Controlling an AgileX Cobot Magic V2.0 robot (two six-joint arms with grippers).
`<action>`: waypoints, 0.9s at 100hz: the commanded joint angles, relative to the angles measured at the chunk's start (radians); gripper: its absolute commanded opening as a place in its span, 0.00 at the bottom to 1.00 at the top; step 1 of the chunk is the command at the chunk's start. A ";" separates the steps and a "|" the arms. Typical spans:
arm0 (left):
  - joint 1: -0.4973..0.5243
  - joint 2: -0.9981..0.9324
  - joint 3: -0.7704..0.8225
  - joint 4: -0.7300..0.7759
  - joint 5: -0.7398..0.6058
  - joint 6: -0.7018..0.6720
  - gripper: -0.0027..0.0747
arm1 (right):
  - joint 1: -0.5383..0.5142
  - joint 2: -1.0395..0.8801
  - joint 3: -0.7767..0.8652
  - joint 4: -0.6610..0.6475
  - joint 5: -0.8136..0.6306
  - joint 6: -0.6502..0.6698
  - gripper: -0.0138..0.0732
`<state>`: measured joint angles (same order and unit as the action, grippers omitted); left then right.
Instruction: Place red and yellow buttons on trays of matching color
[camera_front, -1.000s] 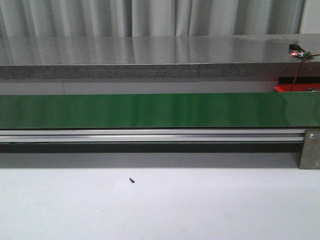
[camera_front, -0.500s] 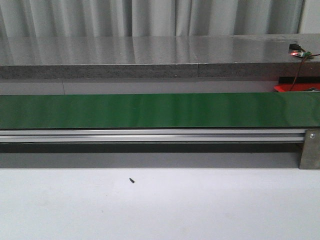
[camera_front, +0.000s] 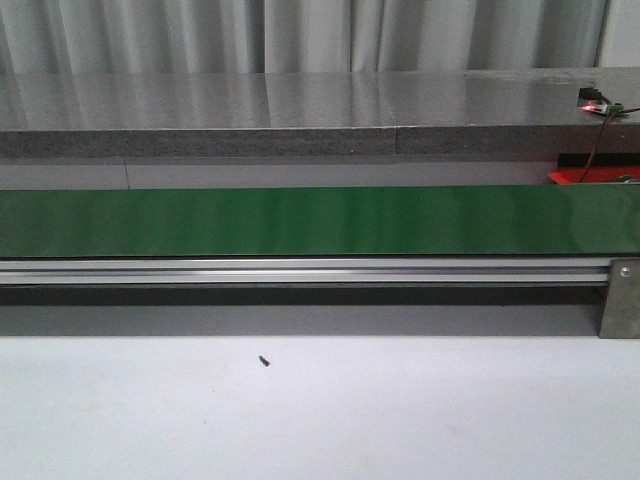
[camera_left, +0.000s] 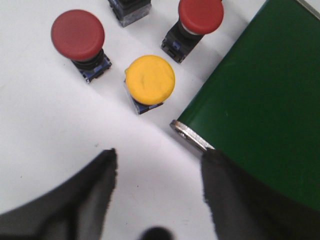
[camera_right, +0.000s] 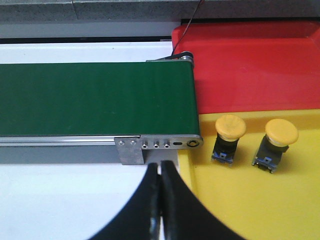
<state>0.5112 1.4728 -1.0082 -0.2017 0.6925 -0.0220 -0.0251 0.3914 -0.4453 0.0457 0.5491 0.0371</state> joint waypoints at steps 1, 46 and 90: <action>0.001 0.002 -0.071 -0.019 -0.030 0.005 0.83 | 0.000 0.005 -0.025 -0.009 -0.074 -0.011 0.08; 0.001 0.238 -0.288 -0.006 0.085 -0.030 0.83 | 0.000 0.005 -0.025 -0.009 -0.074 -0.011 0.08; 0.005 0.349 -0.348 0.015 0.098 -0.078 0.83 | 0.000 0.005 -0.025 -0.009 -0.074 -0.011 0.08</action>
<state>0.5115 1.8561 -1.3268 -0.1765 0.8072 -0.0862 -0.0251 0.3914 -0.4453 0.0457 0.5491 0.0371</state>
